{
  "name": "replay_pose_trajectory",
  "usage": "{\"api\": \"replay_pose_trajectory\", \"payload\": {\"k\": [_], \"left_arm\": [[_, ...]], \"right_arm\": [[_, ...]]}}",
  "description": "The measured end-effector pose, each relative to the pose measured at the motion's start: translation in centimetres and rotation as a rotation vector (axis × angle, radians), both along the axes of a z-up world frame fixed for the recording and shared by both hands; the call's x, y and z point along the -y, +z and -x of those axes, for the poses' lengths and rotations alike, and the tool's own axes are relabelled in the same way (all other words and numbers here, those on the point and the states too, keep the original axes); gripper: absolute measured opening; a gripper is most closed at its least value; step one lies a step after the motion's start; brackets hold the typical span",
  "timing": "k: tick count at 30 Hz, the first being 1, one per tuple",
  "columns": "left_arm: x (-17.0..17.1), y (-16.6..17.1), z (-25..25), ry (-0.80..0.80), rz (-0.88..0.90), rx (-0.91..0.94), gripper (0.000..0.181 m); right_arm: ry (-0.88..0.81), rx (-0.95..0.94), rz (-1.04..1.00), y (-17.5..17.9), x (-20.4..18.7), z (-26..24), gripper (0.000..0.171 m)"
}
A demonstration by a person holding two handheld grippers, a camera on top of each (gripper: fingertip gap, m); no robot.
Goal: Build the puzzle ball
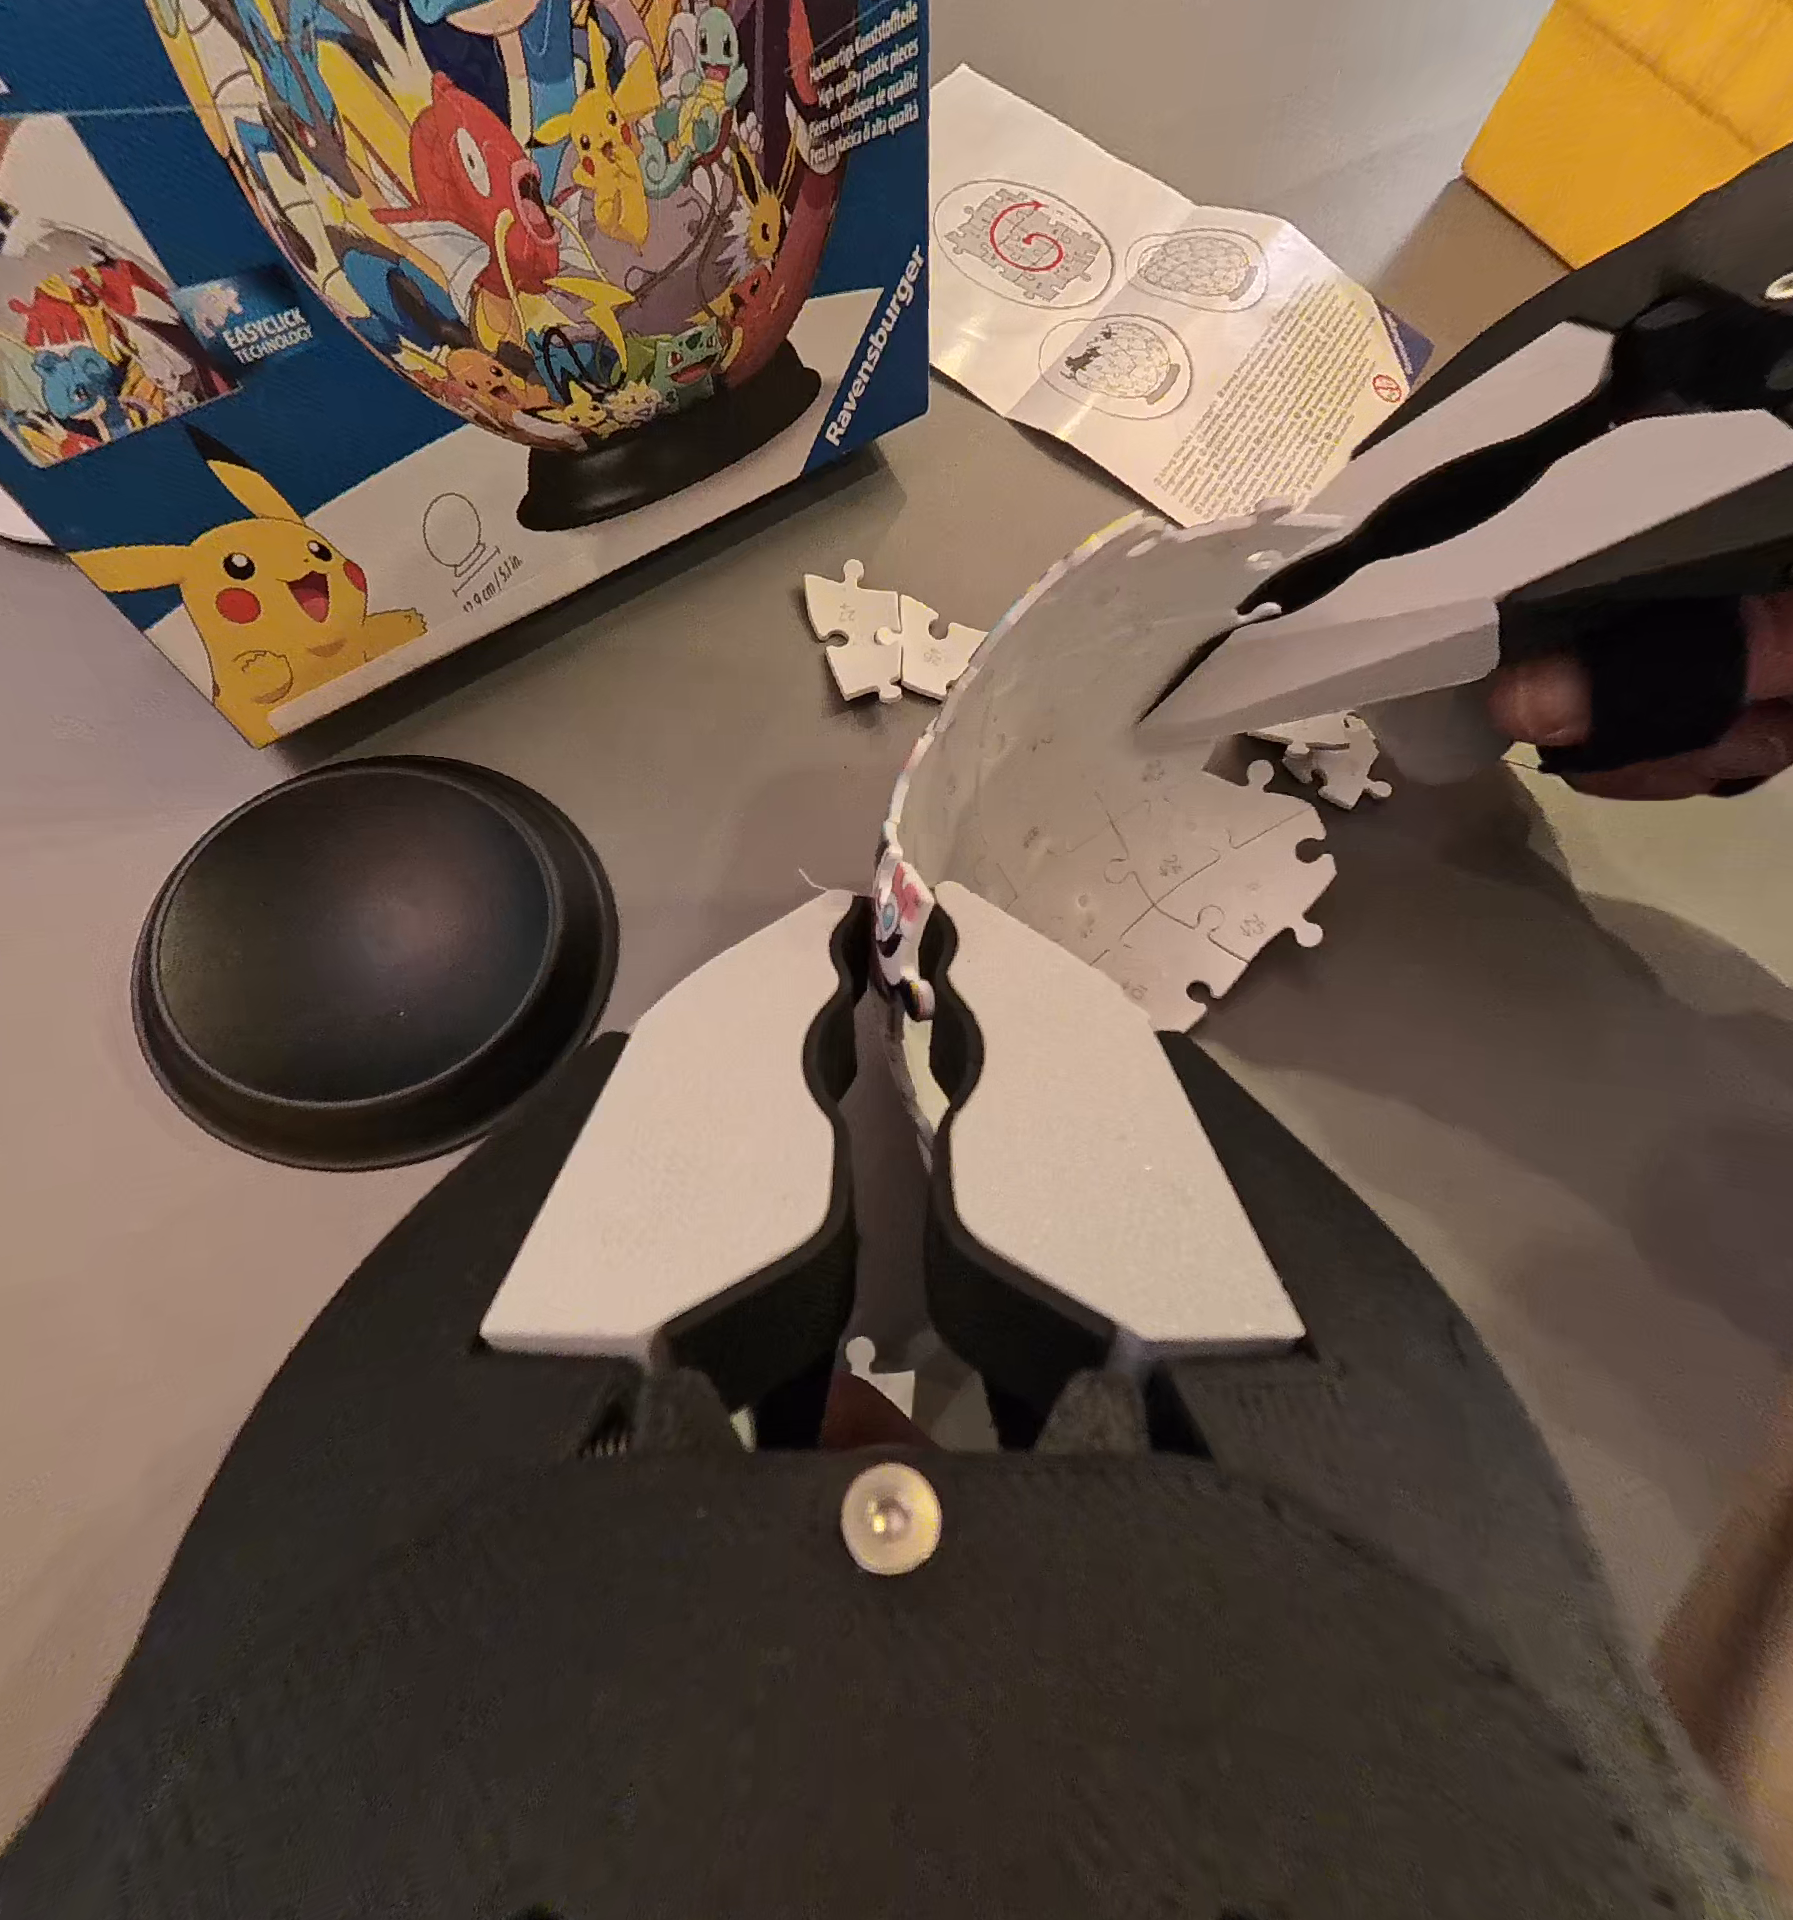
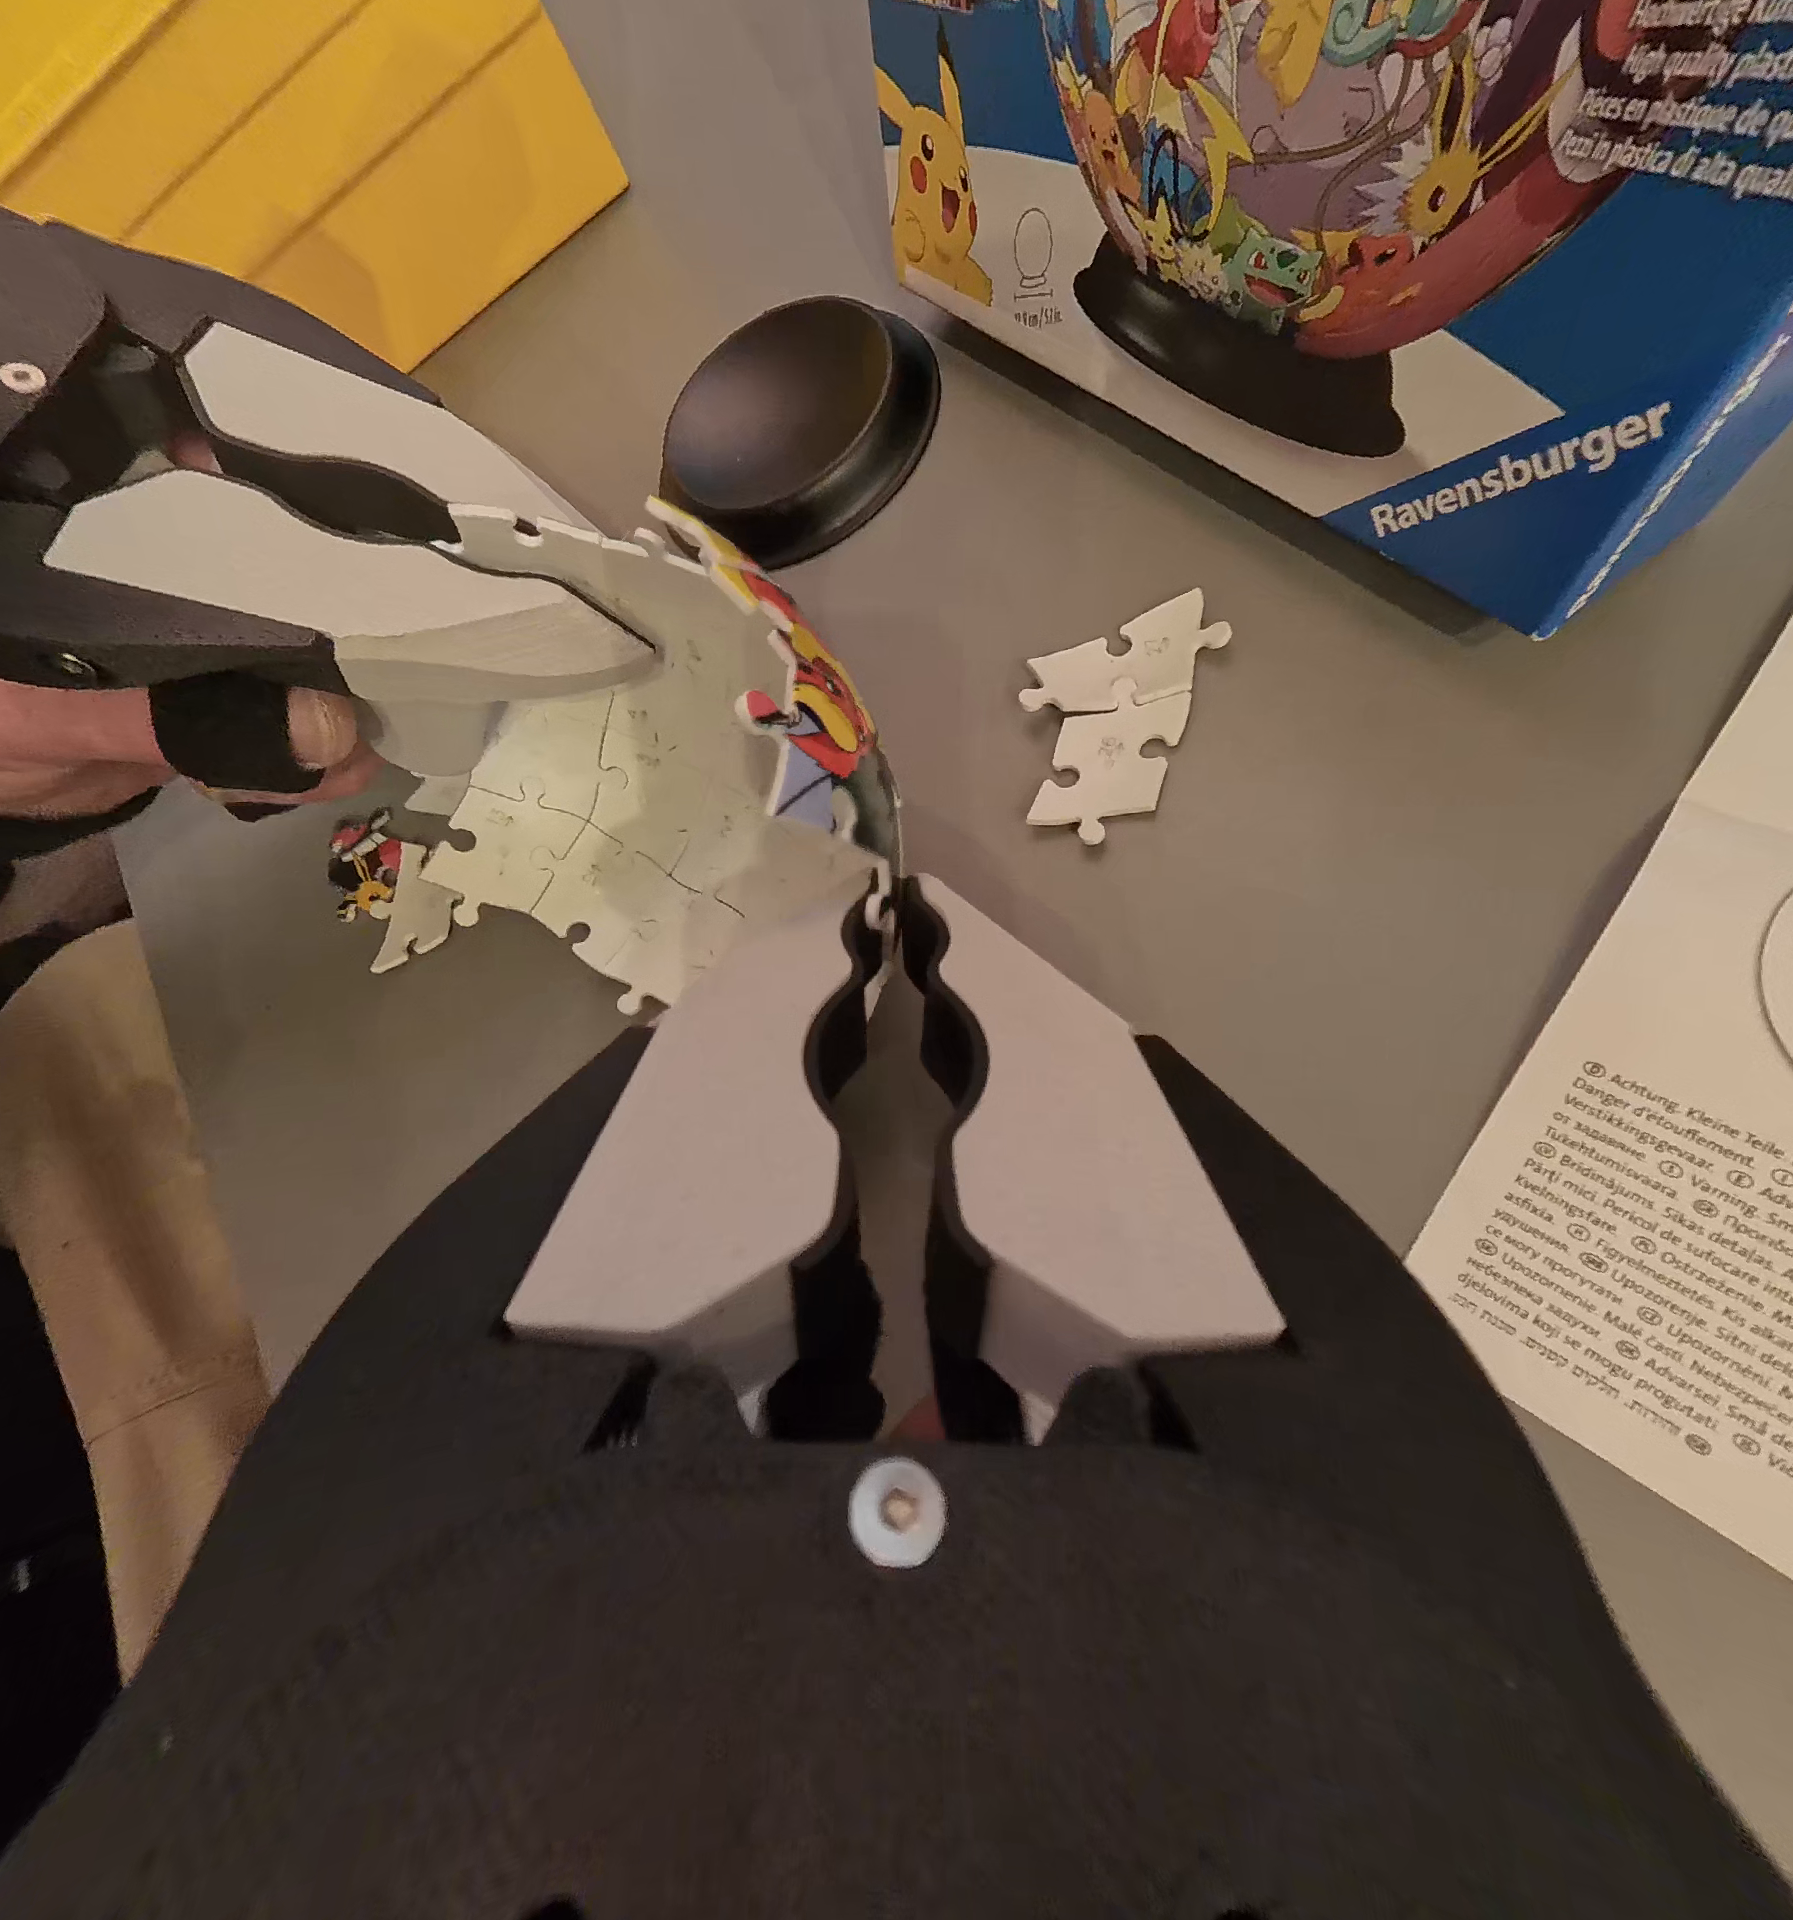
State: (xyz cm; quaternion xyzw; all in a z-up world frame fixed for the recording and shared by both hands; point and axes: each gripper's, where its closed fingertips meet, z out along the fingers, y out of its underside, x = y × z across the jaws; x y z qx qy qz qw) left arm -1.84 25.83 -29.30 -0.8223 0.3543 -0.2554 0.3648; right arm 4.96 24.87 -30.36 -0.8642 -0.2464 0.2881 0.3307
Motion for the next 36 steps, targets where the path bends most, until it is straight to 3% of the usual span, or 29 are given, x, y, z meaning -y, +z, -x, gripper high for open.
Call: {"api": "replay_pose_trajectory", "payload": {"k": [5, 8, 17, 26, 30, 36], "left_arm": [[-0.3, 0.1, 0.2, 0.034, 0.018, 0.010, 0.009], [-0.6, 0.2, 0.4, 0.050, 0.026, 0.017, 0.007], [-0.4, 0.4, 0.4, 0.053, 0.031, 0.022, 0.008], [-0.2, 0.6, 0.6, 0.050, 0.042, 0.033, 0.017], [-0.1, 0.5, 0.6, 0.043, 0.045, 0.033, 0.020], [0.3, 0.7, 0.4, 0.030, 0.046, 0.033, 0.021]], "right_arm": [[-0.021, 0.013, 0.022, -0.5, -0.2, -0.3, 0.003], [-0.011, 0.000, 0.007, 0.1, 0.0, -0.5, 0.013], [-0.032, 0.046, 0.007, 1.1, 0.9, -3.6, 0.016], [-0.034, 0.320, -0.002, -0.7, 2.8, -8.5, 0.025], [-0.022, 0.349, 0.000, -1.5, 2.7, -8.1, 0.037], [-0.015, 0.410, -0.008, -2.8, 2.0, -7.8, 0.033]]}}
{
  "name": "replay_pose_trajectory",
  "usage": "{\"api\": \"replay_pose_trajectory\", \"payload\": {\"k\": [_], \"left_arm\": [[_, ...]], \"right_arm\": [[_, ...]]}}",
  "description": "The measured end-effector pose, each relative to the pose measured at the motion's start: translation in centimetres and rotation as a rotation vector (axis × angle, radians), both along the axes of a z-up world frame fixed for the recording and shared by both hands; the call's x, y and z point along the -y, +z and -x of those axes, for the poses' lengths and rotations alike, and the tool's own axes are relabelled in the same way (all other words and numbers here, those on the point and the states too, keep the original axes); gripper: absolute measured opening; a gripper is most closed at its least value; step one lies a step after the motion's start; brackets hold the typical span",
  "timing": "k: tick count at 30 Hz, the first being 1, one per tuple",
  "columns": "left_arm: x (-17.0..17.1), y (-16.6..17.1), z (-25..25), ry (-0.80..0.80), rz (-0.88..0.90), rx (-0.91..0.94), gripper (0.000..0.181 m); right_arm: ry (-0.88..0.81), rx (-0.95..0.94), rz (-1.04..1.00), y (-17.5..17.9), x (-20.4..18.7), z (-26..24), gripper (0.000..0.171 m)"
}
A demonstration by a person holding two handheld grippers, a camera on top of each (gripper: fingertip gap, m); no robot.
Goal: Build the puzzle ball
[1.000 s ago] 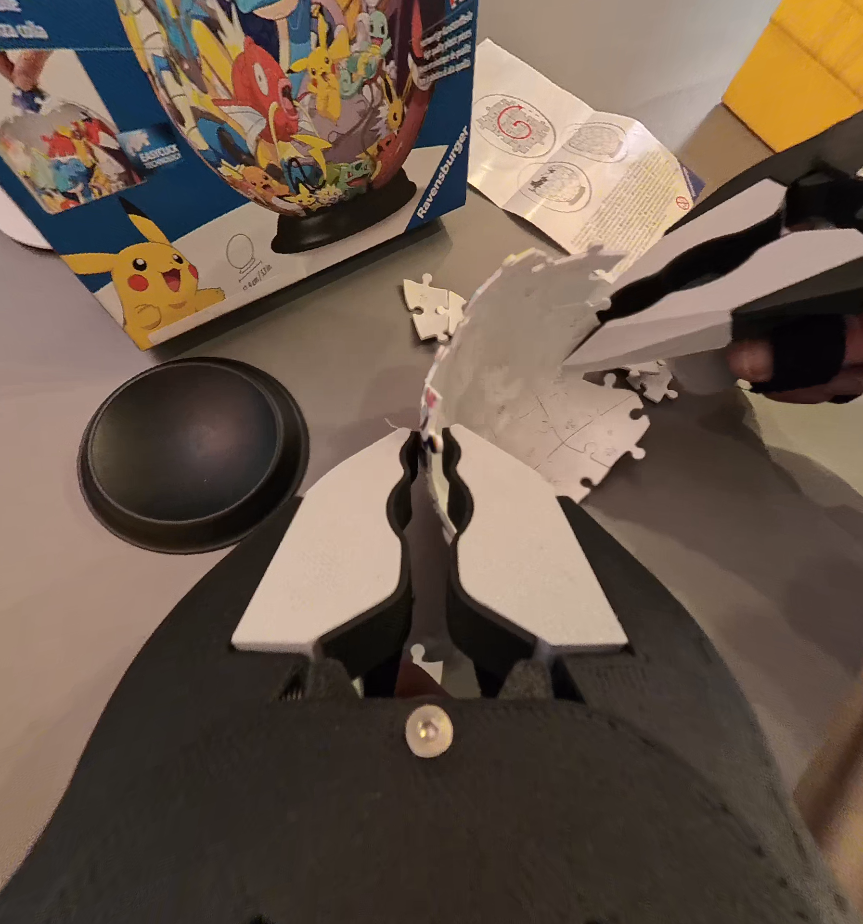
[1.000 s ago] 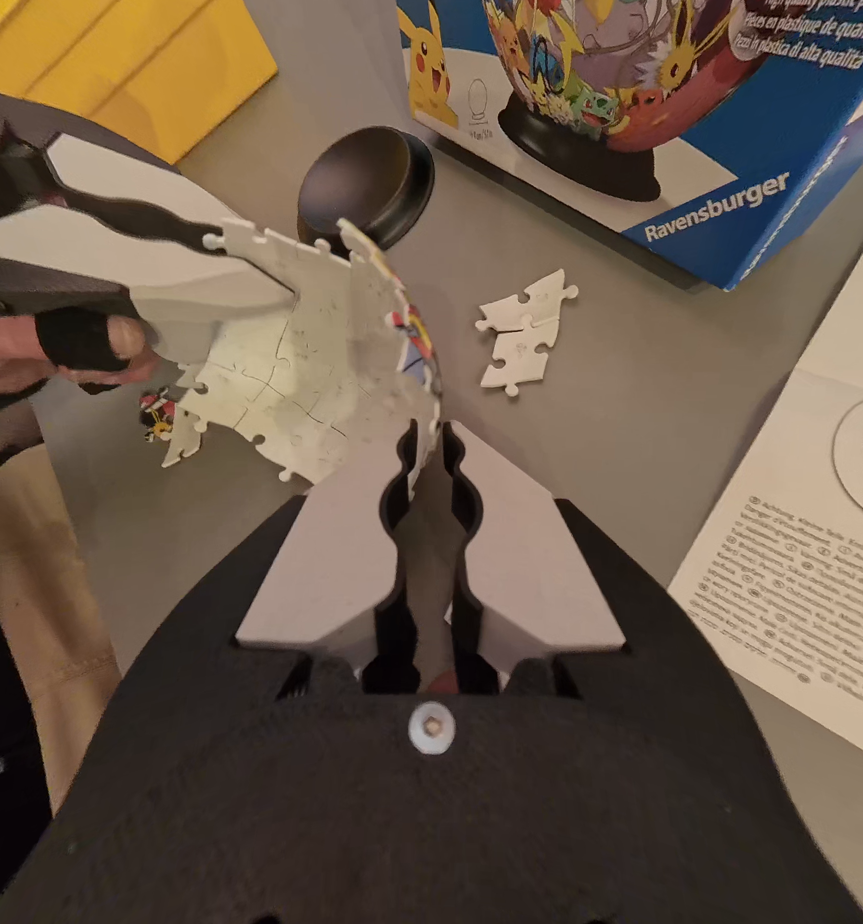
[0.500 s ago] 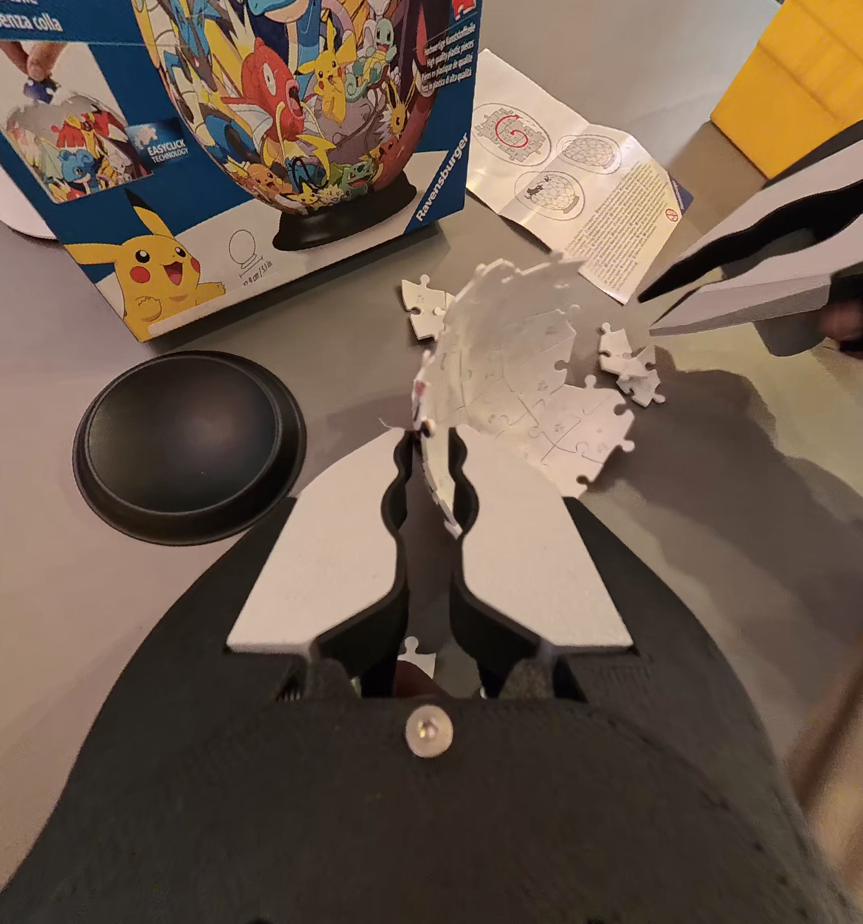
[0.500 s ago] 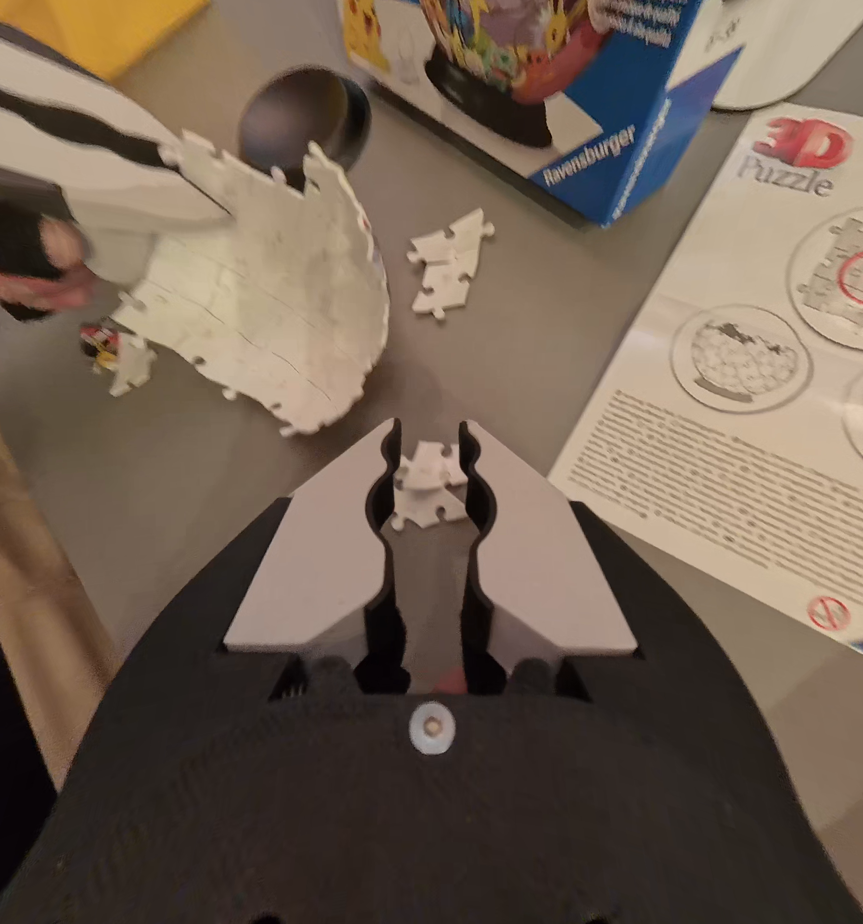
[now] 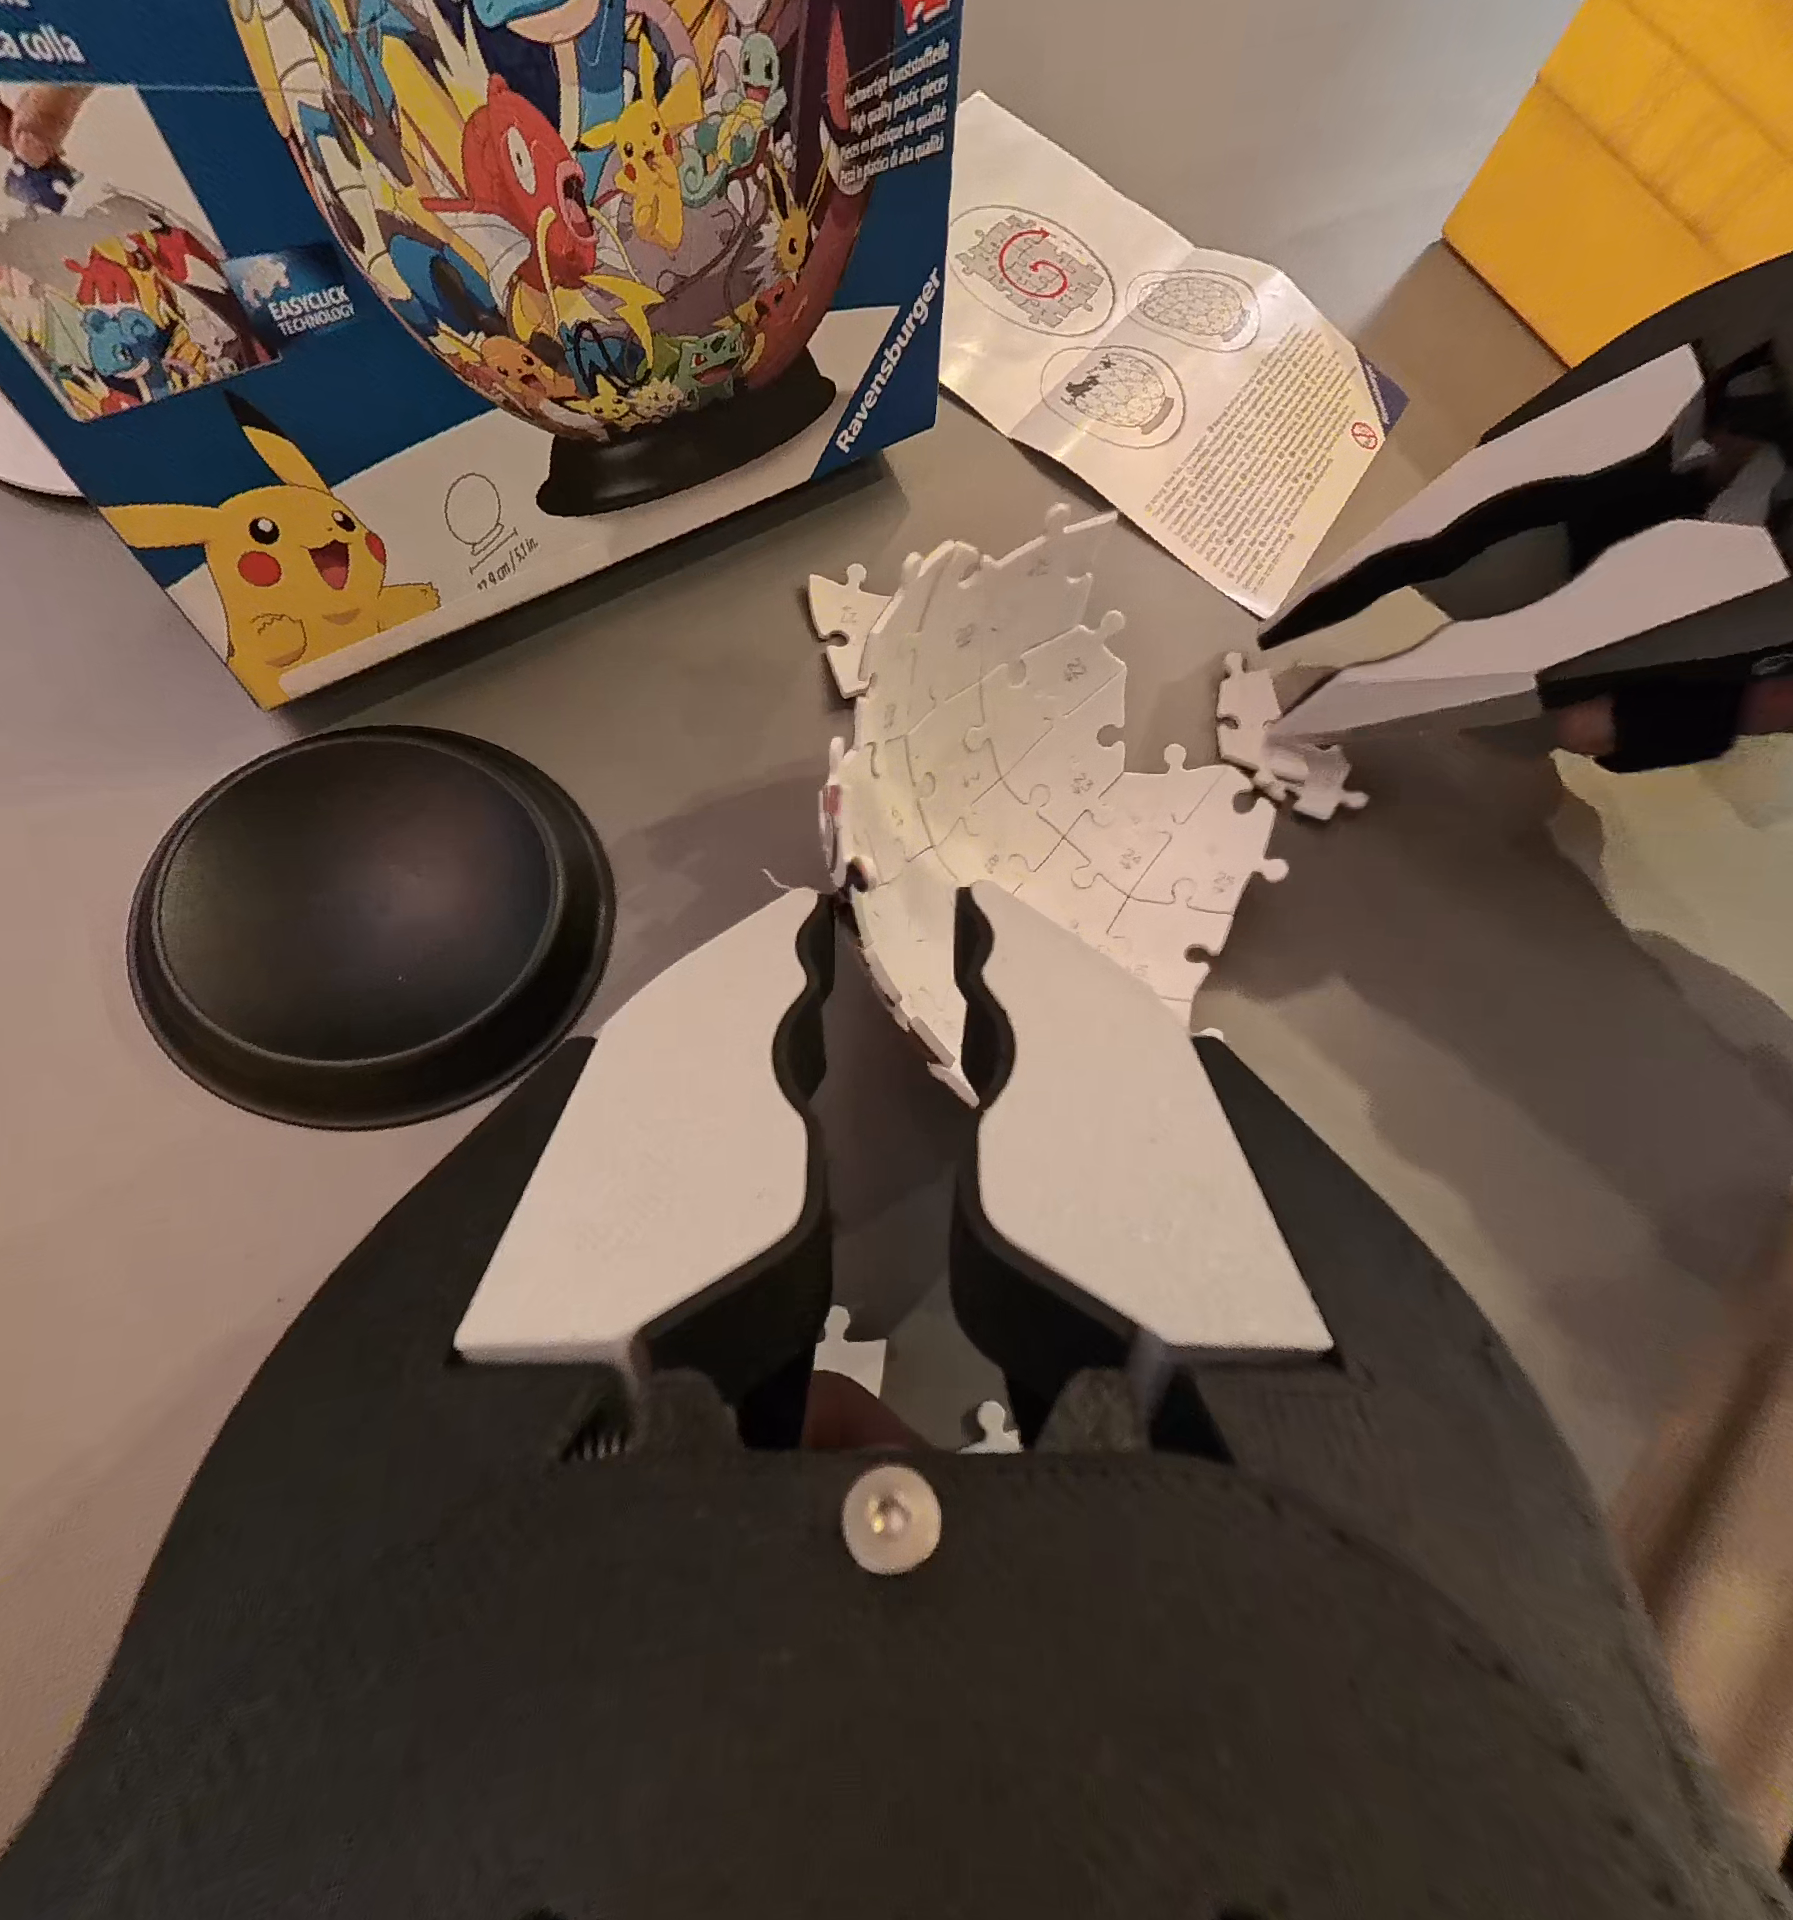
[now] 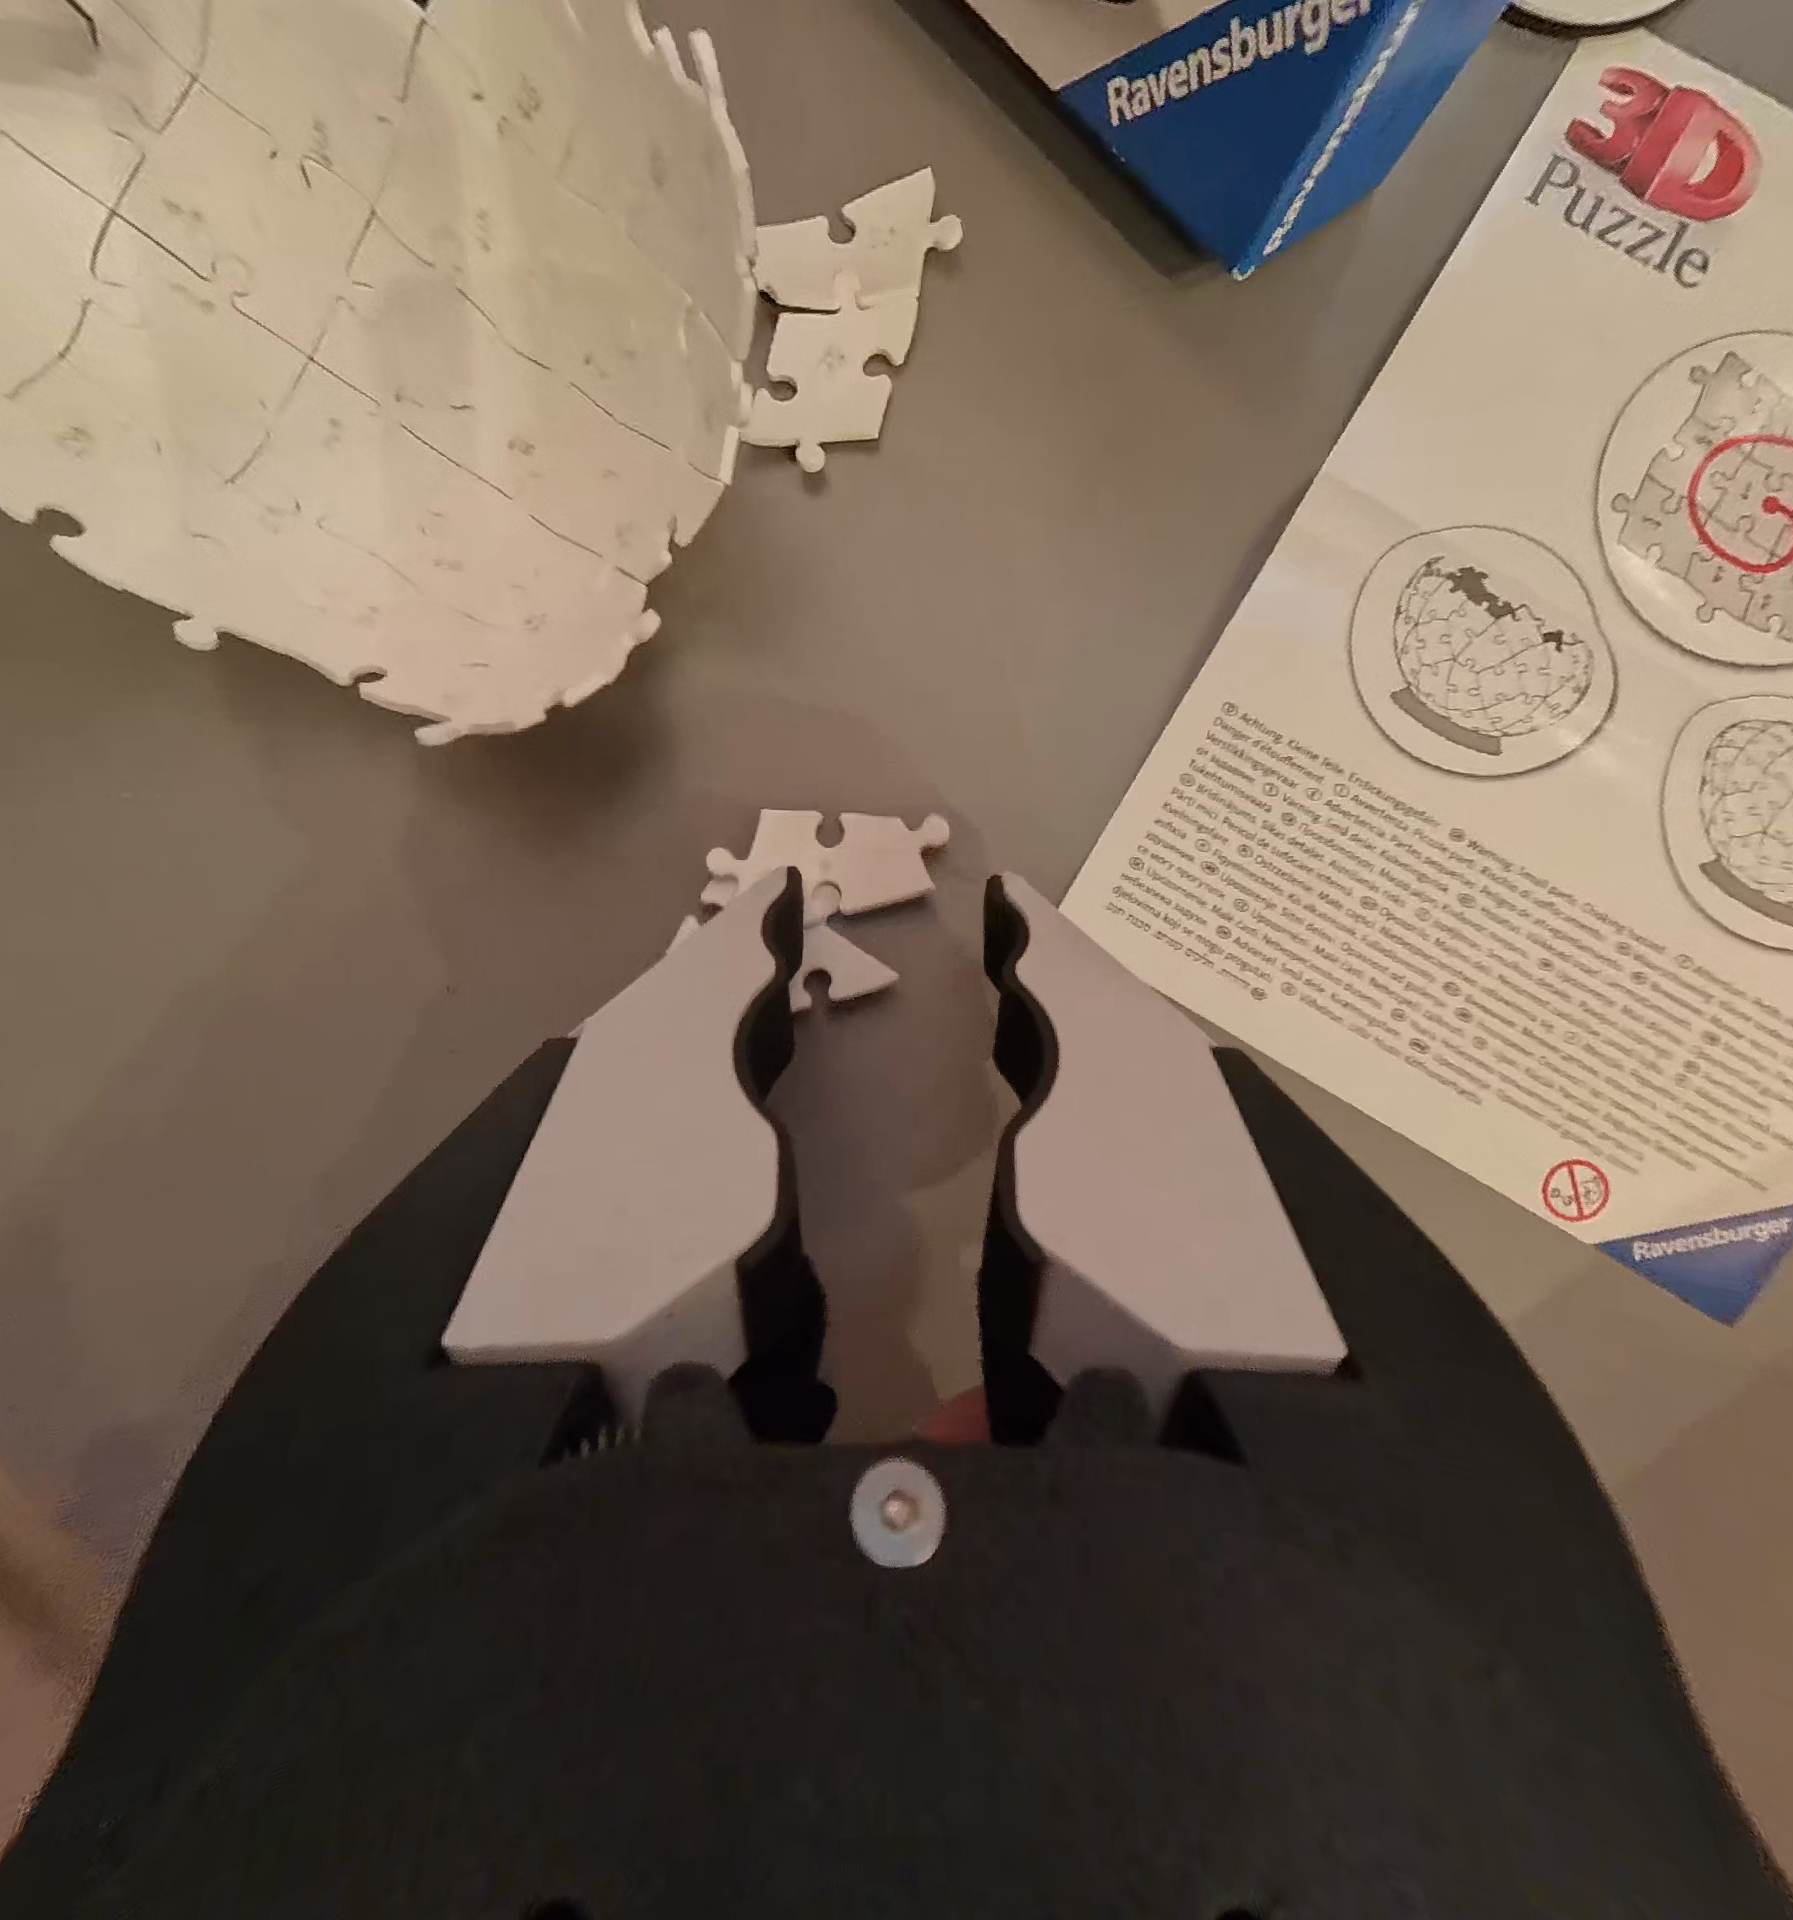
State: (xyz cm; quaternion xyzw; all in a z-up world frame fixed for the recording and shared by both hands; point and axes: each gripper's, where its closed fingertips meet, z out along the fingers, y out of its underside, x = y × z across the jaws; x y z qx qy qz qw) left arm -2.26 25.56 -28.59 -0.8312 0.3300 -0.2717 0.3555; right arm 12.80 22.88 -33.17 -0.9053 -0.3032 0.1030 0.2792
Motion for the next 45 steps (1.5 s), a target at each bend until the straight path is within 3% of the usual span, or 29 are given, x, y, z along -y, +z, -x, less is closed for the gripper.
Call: {"api": "replay_pose_trajectory", "payload": {"k": [11, 18, 27, 37, 45], "left_arm": [[0.6, -0.2, 0.1, -0.033, 0.007, -0.009, 0.022], [0.2, -0.7, 0.4, -0.033, 0.020, -0.006, 0.021], [-0.3, -1.9, 1.5, -0.058, 0.009, -0.089, 0.014], [-0.4, -2.5, 1.1, -0.088, 0.007, -0.119, 0.012], [-0.8, -2.7, 1.1, -0.108, 0.006, -0.136, 0.012]], "right_arm": [[0.000, 0.004, -0.025, -0.1, -0.2, 0.1, 0.006], [0.010, -0.007, -0.025, -0.1, -0.2, 0.2, 0.001], [0.016, 0.000, -0.040, 0.3, -0.3, -0.1, 0.000], [0.019, 0.003, -0.012, -0.1, -0.1, -0.6, 0.011], [0.045, 0.007, -0.012, -0.1, 0.1, -0.1, 0.004]]}}
